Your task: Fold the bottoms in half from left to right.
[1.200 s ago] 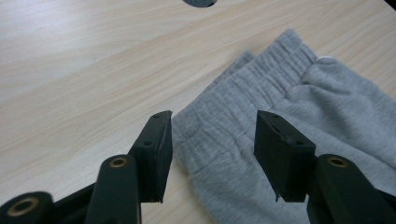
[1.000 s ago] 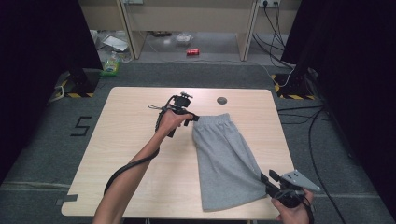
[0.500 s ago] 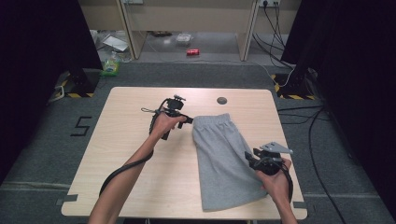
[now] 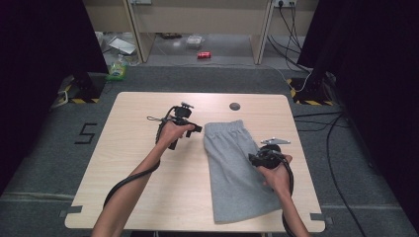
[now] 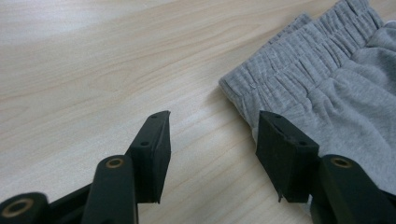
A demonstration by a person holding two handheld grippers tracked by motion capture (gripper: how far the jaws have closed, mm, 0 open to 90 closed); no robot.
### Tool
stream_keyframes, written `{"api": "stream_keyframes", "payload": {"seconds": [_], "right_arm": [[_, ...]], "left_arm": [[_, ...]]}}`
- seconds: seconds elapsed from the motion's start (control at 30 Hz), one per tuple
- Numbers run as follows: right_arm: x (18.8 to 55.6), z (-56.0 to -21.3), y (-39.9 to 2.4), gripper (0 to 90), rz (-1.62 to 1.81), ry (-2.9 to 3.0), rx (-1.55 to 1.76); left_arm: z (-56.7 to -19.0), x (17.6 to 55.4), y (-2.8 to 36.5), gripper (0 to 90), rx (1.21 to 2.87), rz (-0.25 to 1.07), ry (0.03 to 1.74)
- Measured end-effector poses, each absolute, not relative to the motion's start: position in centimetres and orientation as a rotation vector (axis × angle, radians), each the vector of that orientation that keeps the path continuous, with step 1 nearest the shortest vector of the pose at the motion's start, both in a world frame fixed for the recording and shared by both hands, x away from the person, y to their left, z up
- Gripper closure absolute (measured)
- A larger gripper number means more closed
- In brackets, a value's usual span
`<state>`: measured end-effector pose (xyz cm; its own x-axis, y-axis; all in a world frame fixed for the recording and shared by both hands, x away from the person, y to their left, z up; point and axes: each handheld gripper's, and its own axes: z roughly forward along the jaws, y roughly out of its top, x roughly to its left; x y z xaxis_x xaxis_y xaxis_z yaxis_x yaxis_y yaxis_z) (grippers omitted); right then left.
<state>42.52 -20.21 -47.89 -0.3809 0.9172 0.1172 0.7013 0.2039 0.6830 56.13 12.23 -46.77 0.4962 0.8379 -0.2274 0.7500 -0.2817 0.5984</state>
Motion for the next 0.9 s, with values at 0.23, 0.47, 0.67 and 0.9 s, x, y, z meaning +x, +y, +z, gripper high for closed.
{"api": "stream_keyframes", "payload": {"seconds": [0.23,0.47,0.67,0.9], "right_arm": [[42.7,-46.2,-22.2,86.7,0.943,2.104,1.458],[44.0,-49.0,-24.7,75.4,0.904,2.102,1.57],[42.4,-47.2,-25.4,64.1,0.951,2.039,1.556],[40.4,-46.8,-25.1,61.9,0.933,2.079,1.498]], "left_arm": [[-46.8,56.2,12.1,44.5,2.082,0.168,1.291],[-46.9,56.0,11.1,44.1,2.084,0.159,1.277],[-47.4,55.9,10.5,43.9,2.091,0.145,1.265],[-47.7,55.7,9.6,44.3,2.093,0.13,1.254]]}}
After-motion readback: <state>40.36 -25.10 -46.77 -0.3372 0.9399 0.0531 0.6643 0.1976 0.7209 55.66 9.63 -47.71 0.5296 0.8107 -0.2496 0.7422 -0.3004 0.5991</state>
